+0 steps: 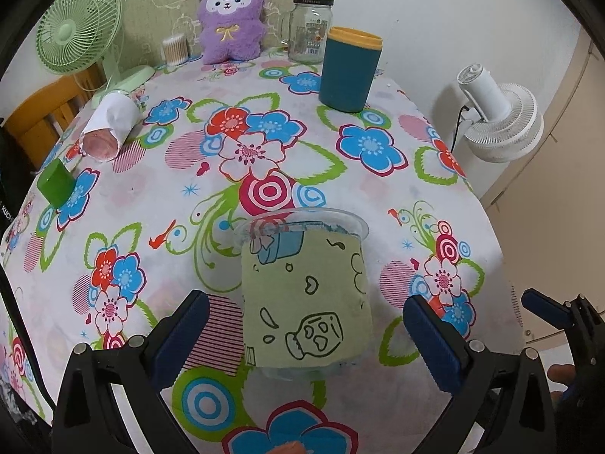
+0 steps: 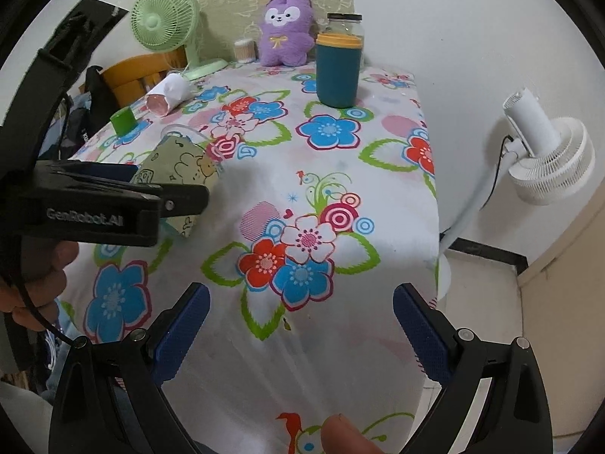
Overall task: Flip cup upside down
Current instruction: 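Lift and rotate the cup with the left gripper so its rim faces down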
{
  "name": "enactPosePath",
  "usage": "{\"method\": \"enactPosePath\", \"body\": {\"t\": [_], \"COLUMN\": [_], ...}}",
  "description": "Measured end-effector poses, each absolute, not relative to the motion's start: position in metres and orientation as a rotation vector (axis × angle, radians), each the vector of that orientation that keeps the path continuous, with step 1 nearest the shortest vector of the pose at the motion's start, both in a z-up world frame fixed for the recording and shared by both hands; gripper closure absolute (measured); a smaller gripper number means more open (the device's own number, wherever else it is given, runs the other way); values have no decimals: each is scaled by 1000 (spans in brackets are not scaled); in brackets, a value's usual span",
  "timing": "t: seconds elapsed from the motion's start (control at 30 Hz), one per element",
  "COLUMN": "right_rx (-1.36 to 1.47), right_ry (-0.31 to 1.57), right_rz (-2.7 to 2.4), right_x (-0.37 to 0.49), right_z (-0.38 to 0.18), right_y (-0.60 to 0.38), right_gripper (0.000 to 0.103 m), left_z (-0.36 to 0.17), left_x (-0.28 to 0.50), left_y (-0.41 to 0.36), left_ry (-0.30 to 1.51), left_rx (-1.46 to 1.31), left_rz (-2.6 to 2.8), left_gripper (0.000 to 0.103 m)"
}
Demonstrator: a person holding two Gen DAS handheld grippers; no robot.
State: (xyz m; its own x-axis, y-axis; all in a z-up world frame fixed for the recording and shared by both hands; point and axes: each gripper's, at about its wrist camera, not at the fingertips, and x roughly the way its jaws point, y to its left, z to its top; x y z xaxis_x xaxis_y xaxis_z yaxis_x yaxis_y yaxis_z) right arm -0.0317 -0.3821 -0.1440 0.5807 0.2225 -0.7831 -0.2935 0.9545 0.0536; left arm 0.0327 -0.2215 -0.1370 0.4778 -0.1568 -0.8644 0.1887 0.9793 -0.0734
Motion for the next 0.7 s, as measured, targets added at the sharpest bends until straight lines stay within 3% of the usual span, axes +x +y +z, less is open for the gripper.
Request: {"method": "enactPosePath", "body": {"t": [0.27,0.47,0.7], "right_rx": [-85,-79,-65], "right_ry": [895,901,895], "right_rz": [316,322,333], "right_x": [-31,-31,-31], "right_z": [-144,-146,-147], "right_y": [-381,-382,-382], "right_gripper": [4,4,4], "left_z": [-143,-147,-145], "left_x": [38,39,37], "left_y": [-221,-220,-219], "left_ry": [1065,1083,1089], "left_rx": [50,44,68], "left_rz": [-172,-172,-179], "left_gripper": [12,35,40]}}
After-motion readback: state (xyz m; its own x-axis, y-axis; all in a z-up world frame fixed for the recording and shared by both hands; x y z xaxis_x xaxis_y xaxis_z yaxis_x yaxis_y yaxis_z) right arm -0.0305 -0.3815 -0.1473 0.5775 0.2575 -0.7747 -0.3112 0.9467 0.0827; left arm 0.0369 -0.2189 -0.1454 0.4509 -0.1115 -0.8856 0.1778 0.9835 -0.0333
